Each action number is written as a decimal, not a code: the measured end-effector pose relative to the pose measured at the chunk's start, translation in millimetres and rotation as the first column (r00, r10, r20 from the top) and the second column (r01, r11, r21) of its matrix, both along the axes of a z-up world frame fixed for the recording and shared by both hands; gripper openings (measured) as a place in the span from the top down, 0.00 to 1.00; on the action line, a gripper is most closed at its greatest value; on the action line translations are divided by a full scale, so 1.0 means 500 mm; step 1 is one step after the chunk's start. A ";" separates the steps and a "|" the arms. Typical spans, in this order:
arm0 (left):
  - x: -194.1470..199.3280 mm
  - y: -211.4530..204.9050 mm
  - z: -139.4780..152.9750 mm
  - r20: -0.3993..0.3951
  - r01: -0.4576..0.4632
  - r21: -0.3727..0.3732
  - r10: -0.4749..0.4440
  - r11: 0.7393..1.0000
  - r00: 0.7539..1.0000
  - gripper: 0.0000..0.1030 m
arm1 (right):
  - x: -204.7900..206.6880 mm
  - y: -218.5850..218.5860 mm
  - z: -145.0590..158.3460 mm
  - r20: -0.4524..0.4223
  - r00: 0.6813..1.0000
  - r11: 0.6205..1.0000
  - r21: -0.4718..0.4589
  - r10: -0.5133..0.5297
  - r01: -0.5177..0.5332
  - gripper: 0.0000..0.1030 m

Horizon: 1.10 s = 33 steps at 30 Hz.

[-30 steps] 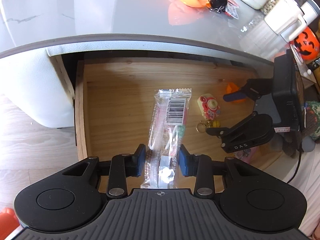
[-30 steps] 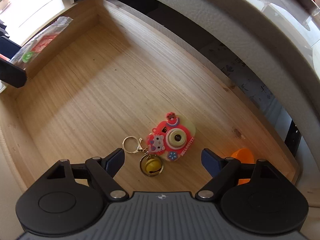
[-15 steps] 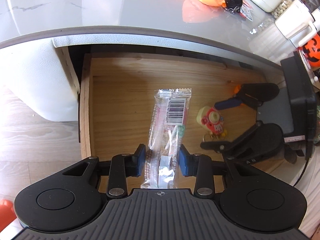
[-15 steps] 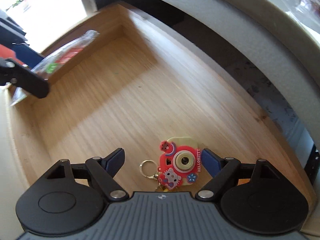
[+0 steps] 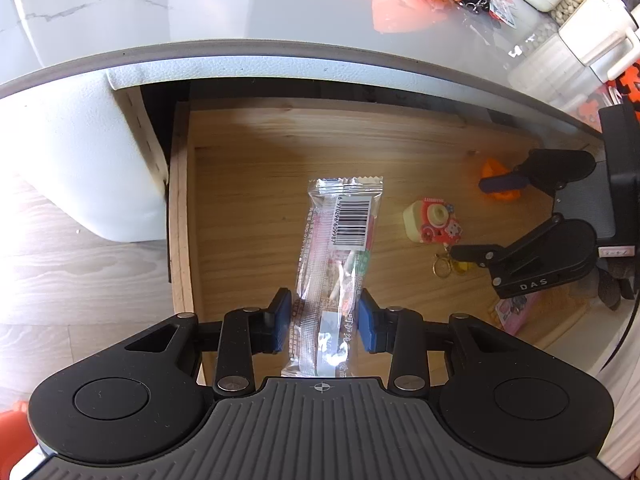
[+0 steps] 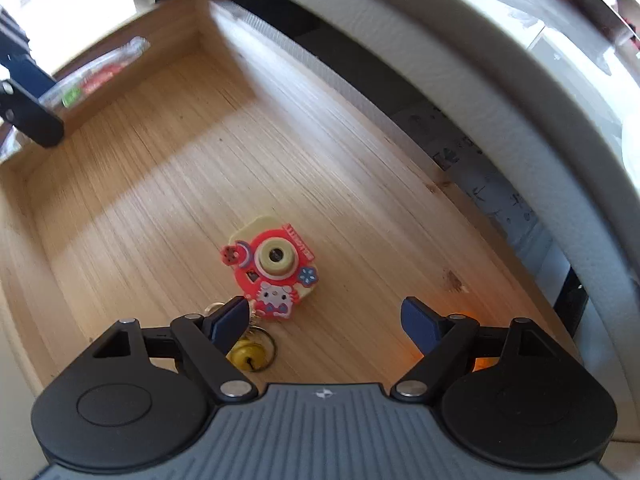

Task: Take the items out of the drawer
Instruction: 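Hold the candy packet with left tool while right tool grasps the pink keychain toy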

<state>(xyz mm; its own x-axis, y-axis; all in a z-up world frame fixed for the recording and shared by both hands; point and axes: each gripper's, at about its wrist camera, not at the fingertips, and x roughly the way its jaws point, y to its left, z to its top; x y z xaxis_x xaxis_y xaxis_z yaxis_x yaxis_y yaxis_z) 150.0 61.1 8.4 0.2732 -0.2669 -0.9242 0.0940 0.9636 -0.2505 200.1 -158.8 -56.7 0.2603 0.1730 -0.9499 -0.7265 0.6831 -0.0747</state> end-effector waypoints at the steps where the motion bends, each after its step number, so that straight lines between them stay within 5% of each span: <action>1: 0.000 -0.001 -0.001 -0.004 0.000 0.002 0.000 1.000 1.000 0.63 | 0.006 -0.005 0.005 -0.044 0.999 0.999 0.045 -0.023 0.025 0.19; 4: 0.001 -0.004 -0.002 -0.013 0.003 0.001 -0.003 1.000 1.000 0.63 | 0.029 -0.012 0.014 -0.154 0.983 0.985 0.123 -0.098 0.117 0.19; 10: 0.004 0.000 -0.004 -0.020 0.006 -0.001 -0.006 1.000 1.000 0.63 | 0.037 0.013 -0.013 -0.232 0.956 0.969 0.124 -0.180 0.213 0.22; 15: 0.013 -0.004 0.002 -0.007 0.013 0.013 -0.013 1.000 1.000 0.63 | 0.024 0.063 -0.024 -0.118 0.989 0.993 0.062 -0.088 0.096 0.23; 21: 0.008 -0.017 0.001 0.001 0.036 0.068 -0.036 0.997 0.999 0.63 | -0.002 0.111 -0.029 -0.082 0.997 0.999 0.043 0.007 -0.003 0.43; 25: 0.003 -0.020 0.010 0.015 0.057 0.078 -0.058 0.995 0.998 0.63 | -0.023 0.113 -0.018 -0.086 0.994 0.998 -0.014 0.062 -0.064 0.44; 33: -0.007 -0.048 0.013 0.038 0.098 0.132 -0.104 0.986 0.994 0.63 | -0.066 0.032 0.113 -0.022 0.999 1.000 0.021 0.024 -0.023 0.44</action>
